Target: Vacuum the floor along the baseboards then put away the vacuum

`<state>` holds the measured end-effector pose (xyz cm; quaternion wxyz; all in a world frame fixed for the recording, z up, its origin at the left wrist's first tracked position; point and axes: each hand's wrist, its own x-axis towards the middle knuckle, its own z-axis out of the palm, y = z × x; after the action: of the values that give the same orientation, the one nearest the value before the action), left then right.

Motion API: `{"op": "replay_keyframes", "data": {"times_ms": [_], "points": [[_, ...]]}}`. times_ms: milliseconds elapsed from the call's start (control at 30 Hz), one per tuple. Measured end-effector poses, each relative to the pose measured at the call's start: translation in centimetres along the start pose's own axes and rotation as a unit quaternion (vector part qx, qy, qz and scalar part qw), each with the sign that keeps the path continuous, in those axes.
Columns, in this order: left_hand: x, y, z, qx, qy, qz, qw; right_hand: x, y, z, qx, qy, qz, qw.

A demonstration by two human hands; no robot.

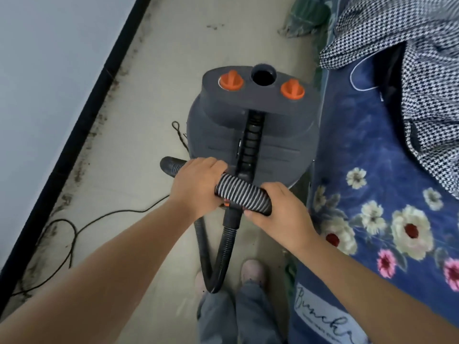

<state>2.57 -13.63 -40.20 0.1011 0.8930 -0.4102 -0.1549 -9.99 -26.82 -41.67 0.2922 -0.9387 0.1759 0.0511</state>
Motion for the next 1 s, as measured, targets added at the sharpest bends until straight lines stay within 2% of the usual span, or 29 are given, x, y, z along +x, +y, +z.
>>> {"op": "replay_keyframes", "data": {"times_ms": [100, 167, 200, 233, 267, 300, 333, 367, 400, 433, 467, 533, 600, 667, 700, 833, 967, 1000], "points": [[-1.0, 0.4, -0.6, -0.026, 0.016, -0.081, 0.996, -0.4, 0.1, -1.1, -0.022, 0.014, 0.011, 1.0], [-1.9, 0.2, -1.3, -0.049, 0.037, -0.133, 0.989, -1.0, 0.9, -0.8, 0.013, 0.07, 0.095, 0.993], [-2.4, 0.1, -1.5, -0.055, 0.044, -0.149, 0.986, -1.1, 1.1, -0.9, 0.073, 0.091, 0.185, 0.976], [-3.1, 0.0, -1.6, -0.054, 0.048, -0.155, 0.985, -1.1, 0.9, -1.3, 0.157, 0.082, 0.314, 0.933], [-3.9, 0.1, -1.5, -0.051, 0.054, -0.152, 0.986, -1.2, 0.4, -1.7, 0.264, 0.031, 0.447, 0.854], [-4.6, 0.2, -1.3, -0.051, 0.068, -0.145, 0.986, -1.2, -0.3, -2.2, 0.405, -0.021, 0.529, 0.746], [-5.2, 0.4, -1.4, -0.054, 0.076, -0.144, 0.985, -1.1, -0.9, -2.5, 0.546, -0.039, 0.549, 0.632], [-5.8, 0.6, -1.6, -0.06, 0.072, -0.154, 0.984, -0.7, -1.4, -2.8, 0.65, -0.023, 0.537, 0.537], [-6.4, 0.7, -1.7, -0.061, 0.056, -0.167, 0.983, -0.4, -1.8, -2.6, 0.714, 0.01, 0.513, 0.477], [-6.9, 0.7, -1.9, -0.055, 0.025, -0.172, 0.983, -0.2, -2.3, -2.5, 0.741, 0.038, 0.493, 0.454], [-7.2, 0.6, -2.1, -0.052, -0.014, -0.169, 0.984, -0.1, -2.6, -2.3, 0.745, 0.05, 0.479, 0.462], [-7.6, 0.5, -2.8, -0.055, -0.106, -0.158, 0.98, -0.7, -3.2, -2.0, 0.723, 0.066, 0.466, 0.505], [-7.9, -0.1, -3.6, -0.083, -0.22, -0.163, 0.958, -1.9, -3.4, -2.0, 0.684, 0.085, 0.455, 0.564], [-8.5, -0.7, -4.5, -0.148, -0.275, -0.192, 0.93, -3.3, -3.4, -2.0, 0.634, 0.095, 0.433, 0.634], [-8.8, -1.0, -5.1, -0.178, -0.259, -0.207, 0.927, -4.0, -3.3, -2.2, 0.61, 0.102, 0.414, 0.668], [-9.4, -1.9, -7.4, -0.279, -0.091, -0.264, 0.919, -6.0, -3.7, -3.3, 0.512, 0.115, 0.33, 0.785], [-10.3, -1.1, -9.2, -0.327, -0.057, -0.26, 0.907, -8.3, -6.9, -4.4, 0.365, 0.117, 0.174, 0.907], [-10.5, -0.7, -9.8, -0.339, -0.052, -0.253, 0.905, -8.6, -8.0, -4.8, 0.331, 0.112, 0.135, 0.927]]}}
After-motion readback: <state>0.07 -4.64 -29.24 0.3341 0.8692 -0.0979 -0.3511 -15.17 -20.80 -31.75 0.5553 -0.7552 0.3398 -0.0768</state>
